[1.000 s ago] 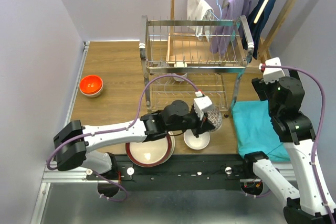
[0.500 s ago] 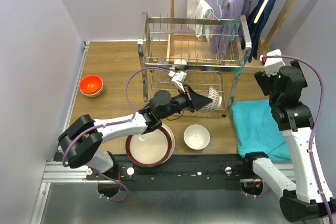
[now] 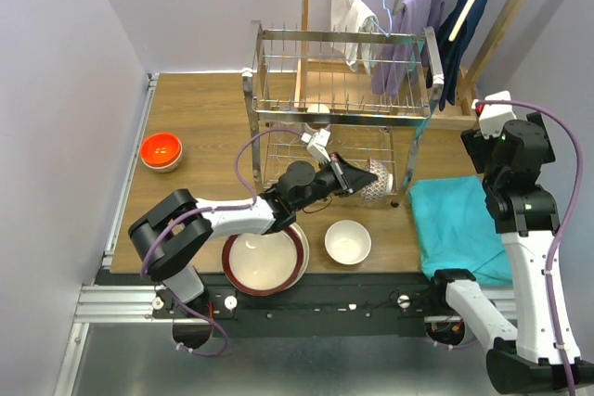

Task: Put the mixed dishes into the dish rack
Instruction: Insert the bowl into the dish rack

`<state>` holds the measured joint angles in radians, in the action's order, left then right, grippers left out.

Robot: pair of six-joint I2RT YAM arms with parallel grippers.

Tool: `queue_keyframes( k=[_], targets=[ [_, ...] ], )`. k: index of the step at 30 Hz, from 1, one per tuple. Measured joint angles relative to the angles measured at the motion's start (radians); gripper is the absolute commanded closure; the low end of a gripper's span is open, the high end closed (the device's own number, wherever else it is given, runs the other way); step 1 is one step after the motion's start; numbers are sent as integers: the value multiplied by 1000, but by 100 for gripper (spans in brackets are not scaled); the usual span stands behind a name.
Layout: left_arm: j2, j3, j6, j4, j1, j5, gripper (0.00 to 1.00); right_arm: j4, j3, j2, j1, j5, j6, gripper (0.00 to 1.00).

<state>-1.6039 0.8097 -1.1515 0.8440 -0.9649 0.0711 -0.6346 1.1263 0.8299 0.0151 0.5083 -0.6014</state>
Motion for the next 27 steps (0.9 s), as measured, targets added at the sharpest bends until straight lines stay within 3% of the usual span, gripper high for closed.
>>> queue_keyframes(
  k=[12, 27],
  targets=[
    [-115, 104, -36, -42, 2, -31, 100, -62, -51, -94, -52, -30, 43, 0],
    [-362, 225, -81, 151, 68, 53, 100, -64, -93, -109, -92, -50, 63, 0]
  ],
)
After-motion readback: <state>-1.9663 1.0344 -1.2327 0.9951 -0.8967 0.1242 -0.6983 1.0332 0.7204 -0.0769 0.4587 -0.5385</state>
